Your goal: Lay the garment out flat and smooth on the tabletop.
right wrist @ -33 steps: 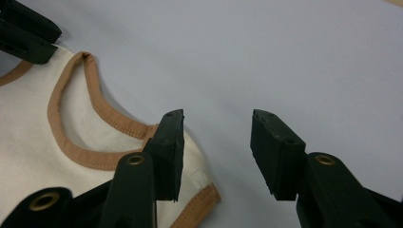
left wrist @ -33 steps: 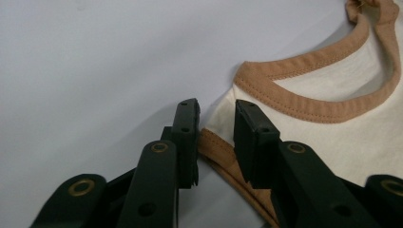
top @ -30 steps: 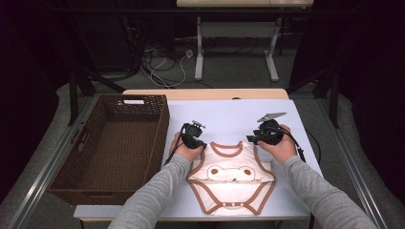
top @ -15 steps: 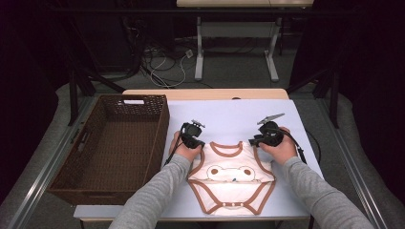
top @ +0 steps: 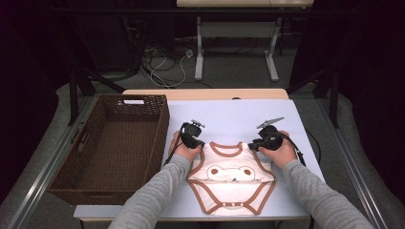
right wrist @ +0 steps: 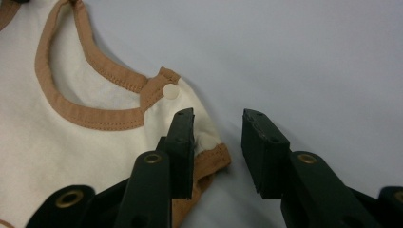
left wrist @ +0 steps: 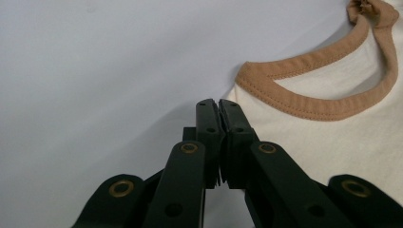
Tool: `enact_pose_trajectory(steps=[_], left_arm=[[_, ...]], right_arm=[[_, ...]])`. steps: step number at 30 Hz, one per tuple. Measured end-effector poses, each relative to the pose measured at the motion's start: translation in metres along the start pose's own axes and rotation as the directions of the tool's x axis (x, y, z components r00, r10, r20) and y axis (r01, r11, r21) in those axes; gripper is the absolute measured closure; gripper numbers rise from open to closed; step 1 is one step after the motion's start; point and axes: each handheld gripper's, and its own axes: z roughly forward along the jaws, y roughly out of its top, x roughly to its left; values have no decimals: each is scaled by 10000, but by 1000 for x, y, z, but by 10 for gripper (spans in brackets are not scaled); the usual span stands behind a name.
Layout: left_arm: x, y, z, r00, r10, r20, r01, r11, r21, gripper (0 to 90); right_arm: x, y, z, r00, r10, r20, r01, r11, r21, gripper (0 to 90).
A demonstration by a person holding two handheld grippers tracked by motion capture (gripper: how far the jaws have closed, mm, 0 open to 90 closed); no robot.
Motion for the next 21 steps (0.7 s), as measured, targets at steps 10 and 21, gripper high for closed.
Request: enact_pose_trajectory(steps=[10,21], left_arm=[[0,0,0,10000,-63,13,63,9999,-78,880],[0,2,-8,9999,-145,26,146,9989,-455,881]], right_arm=[[3,-3,1,9994,226,-247,-225,9997,32,762],[13,2,-7,9995,-302,123,304,9994,-150,797]])
